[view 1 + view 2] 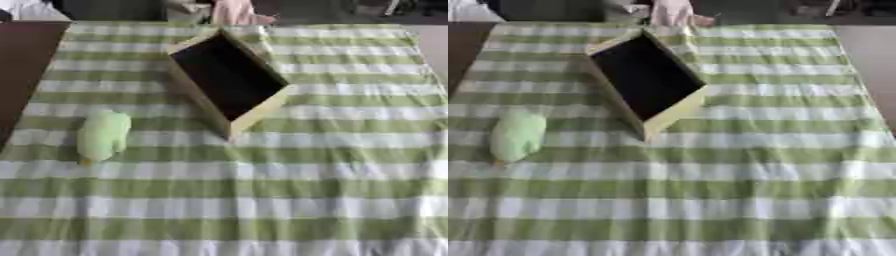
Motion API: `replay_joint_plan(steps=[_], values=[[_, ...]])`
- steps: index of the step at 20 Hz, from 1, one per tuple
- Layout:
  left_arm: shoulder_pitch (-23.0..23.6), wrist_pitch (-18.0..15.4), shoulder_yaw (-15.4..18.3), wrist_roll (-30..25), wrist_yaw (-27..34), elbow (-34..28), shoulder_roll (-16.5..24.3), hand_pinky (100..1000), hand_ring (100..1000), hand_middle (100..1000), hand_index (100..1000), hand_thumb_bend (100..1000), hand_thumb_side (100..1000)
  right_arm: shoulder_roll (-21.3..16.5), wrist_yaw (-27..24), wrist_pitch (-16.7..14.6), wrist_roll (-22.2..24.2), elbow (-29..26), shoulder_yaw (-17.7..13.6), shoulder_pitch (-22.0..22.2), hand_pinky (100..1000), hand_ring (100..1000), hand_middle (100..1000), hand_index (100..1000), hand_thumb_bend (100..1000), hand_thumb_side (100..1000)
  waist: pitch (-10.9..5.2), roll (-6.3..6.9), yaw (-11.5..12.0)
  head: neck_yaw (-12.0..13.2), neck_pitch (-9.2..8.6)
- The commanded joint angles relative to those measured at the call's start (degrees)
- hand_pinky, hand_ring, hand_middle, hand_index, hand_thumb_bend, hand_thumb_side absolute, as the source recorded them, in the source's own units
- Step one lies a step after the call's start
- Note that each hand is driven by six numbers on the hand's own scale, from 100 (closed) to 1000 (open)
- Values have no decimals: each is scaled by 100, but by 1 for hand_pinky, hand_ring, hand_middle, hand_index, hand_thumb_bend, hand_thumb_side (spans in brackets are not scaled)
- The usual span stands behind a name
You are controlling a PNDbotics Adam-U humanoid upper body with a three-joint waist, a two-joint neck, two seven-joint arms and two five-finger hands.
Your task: Pick up objects on the table and place them in the box.
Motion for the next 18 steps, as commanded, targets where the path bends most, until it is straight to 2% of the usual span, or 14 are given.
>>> replay_joint_plan(steps=[1, 5, 9, 13, 18], values=[[-105, -10, 39, -36, -19, -111, 160, 567, 705, 696, 809, 121, 890, -153, 52, -12, 16, -75, -16, -67, 652, 608, 576, 794, 100, 1000, -108, 14, -2, 5, -28], [-261, 22, -76, -111, -314, -105, 565, 567, 704, 698, 816, 100, 880, -180, 58, -11, 24, -58, -10, -54, 652, 608, 576, 794, 100, 1000, -133, 36, -9, -19, -8], [-512, -6, -400, -242, -769, 264, 1417, 570, 707, 700, 822, 100, 874, -223, 70, -15, 33, -45, -3, -32, 652, 608, 576, 794, 100, 1000, -163, 80, -16, -20, 33], [-683, -267, -764, -298, -1061, 815, 2325, 579, 715, 707, 828, 100, 871, -256, 77, -14, 49, -32, 6, -19, 651, 607, 576, 794, 100, 1000, -169, 120, -17, -28, 46], [-687, -446, -1075, -232, -1348, 1330, 3060, 588, 724, 715, 834, 100, 883, -285, 82, -14, 68, -19, 17, -15, 652, 607, 576, 794, 100, 1000, -175, 149, -26, -43, 31]])
